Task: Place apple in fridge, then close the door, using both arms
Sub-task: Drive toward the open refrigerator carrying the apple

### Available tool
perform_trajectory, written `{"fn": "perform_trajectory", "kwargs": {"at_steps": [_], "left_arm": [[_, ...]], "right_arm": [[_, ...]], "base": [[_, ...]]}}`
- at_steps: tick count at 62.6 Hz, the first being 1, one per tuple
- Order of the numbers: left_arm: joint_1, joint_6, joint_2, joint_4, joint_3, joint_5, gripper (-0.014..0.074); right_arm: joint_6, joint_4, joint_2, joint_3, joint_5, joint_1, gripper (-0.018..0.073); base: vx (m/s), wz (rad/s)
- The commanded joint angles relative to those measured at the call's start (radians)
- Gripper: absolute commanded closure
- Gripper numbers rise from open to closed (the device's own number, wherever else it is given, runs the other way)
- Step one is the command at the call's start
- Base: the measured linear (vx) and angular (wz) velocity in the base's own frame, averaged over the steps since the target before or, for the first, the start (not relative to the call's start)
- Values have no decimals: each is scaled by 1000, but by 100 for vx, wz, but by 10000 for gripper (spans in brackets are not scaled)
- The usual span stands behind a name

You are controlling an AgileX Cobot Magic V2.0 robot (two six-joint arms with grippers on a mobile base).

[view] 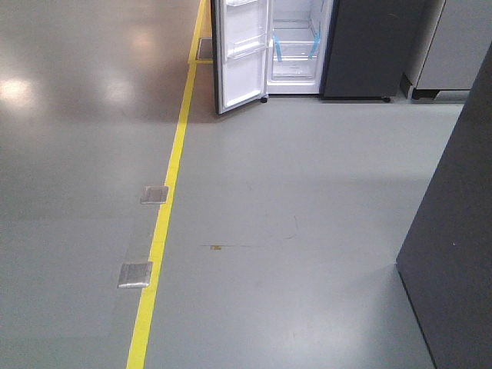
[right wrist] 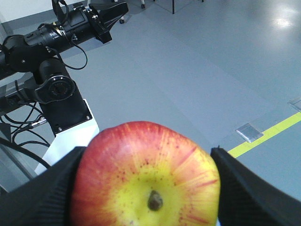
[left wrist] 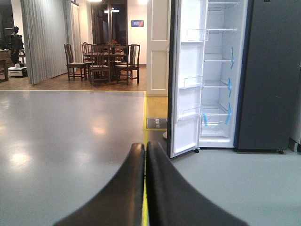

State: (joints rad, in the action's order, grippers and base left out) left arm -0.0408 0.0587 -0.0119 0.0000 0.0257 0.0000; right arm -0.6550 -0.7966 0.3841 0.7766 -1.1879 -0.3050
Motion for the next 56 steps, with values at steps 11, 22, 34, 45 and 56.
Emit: {"fn": "perform_trajectory", "kwargs": {"at_steps": [11, 22, 34, 45, 56], "left_arm": [[2, 10, -15, -12, 21, -77, 603], [2, 10, -15, -12, 21, -77, 603], [2, 10, -15, -12, 21, -77, 603], [2, 10, -15, -12, 21, -77, 603], [2, 10, -15, -12, 21, -77, 603]], "right_arm": [[-5, -51, 11, 29, 50, 3, 141], [-5, -51, 11, 29, 50, 3, 141], [-5, -51, 11, 29, 50, 3, 141], [-5, -51, 11, 29, 50, 3, 141], [-5, -51, 11, 29, 50, 3, 141]], "base": [[29, -4], [28, -3], [27, -1], [27, -1], [27, -1]]}}
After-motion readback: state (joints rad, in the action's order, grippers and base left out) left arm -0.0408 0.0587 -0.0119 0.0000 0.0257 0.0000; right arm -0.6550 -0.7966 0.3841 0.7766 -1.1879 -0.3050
